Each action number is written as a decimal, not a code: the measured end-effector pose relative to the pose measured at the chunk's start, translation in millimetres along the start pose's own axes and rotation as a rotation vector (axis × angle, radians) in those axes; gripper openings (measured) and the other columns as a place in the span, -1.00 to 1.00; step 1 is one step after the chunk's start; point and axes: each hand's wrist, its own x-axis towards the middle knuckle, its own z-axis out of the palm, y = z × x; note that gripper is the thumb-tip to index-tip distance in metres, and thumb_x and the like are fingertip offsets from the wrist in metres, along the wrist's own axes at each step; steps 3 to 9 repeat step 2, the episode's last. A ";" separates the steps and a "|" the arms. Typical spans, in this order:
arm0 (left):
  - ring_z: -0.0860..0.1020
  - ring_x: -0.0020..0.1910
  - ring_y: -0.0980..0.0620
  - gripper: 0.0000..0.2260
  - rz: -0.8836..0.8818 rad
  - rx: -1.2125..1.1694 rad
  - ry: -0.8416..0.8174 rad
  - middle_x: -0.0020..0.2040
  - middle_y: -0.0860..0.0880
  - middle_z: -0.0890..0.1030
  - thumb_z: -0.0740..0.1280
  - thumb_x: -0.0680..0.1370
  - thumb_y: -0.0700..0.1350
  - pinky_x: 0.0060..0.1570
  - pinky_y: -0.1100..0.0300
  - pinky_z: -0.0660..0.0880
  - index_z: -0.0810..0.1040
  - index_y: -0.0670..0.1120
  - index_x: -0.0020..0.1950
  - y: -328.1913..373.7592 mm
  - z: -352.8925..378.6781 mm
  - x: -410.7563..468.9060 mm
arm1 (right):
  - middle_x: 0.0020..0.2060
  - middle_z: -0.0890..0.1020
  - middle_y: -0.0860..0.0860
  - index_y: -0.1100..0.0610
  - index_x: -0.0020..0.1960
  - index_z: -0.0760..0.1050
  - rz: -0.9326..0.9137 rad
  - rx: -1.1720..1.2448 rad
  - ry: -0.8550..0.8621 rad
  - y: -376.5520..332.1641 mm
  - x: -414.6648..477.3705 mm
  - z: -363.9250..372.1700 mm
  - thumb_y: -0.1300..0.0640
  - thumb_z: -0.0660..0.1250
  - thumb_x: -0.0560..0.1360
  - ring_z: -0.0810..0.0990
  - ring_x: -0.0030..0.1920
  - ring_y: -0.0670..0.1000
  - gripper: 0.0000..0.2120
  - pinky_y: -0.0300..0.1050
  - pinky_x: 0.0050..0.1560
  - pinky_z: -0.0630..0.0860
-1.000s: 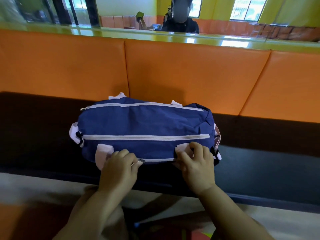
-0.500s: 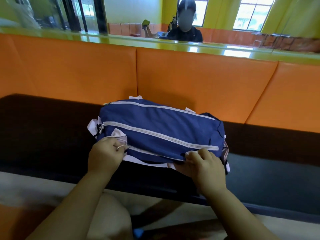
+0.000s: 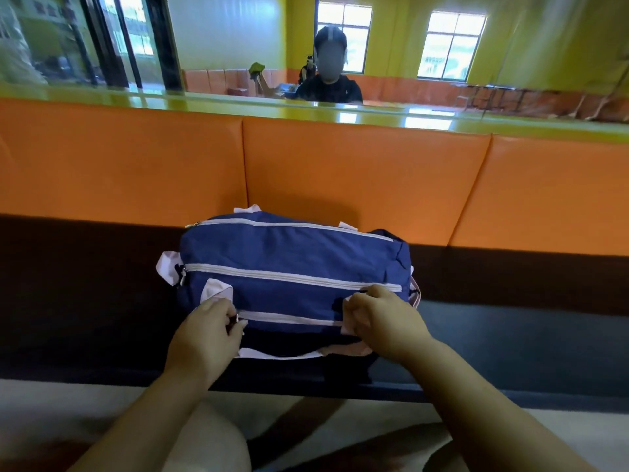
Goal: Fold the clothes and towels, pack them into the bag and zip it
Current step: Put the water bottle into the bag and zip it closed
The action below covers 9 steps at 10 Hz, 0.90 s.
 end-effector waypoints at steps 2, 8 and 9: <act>0.51 -0.20 0.03 -0.86 0.166 0.157 -0.090 -0.18 0.05 0.51 0.36 0.49 0.00 -0.25 0.13 0.43 0.49 -0.03 -0.19 27.0 -25.9 6.2 | 0.16 0.54 -0.02 -0.06 0.29 0.46 -0.055 -0.005 -0.296 3.6 -6.4 -51.6 -0.09 0.33 0.49 0.51 0.15 0.06 -0.62 -0.10 0.03 0.45; 0.51 -0.20 0.03 -0.86 0.166 0.157 -0.090 -0.18 0.05 0.51 0.36 0.49 0.00 -0.25 0.13 0.43 0.49 -0.03 -0.19 27.0 -25.9 6.2 | 0.16 0.54 -0.02 -0.06 0.29 0.46 -0.055 -0.005 -0.296 3.6 -6.4 -51.6 -0.09 0.33 0.49 0.51 0.15 0.06 -0.62 -0.10 0.03 0.45; 0.51 -0.20 0.03 -0.86 0.166 0.157 -0.090 -0.18 0.05 0.51 0.36 0.49 0.00 -0.25 0.13 0.43 0.49 -0.03 -0.19 27.0 -25.9 6.2 | 0.16 0.54 -0.02 -0.06 0.29 0.46 -0.055 -0.005 -0.296 3.6 -6.4 -51.6 -0.09 0.33 0.49 0.51 0.15 0.06 -0.62 -0.10 0.03 0.45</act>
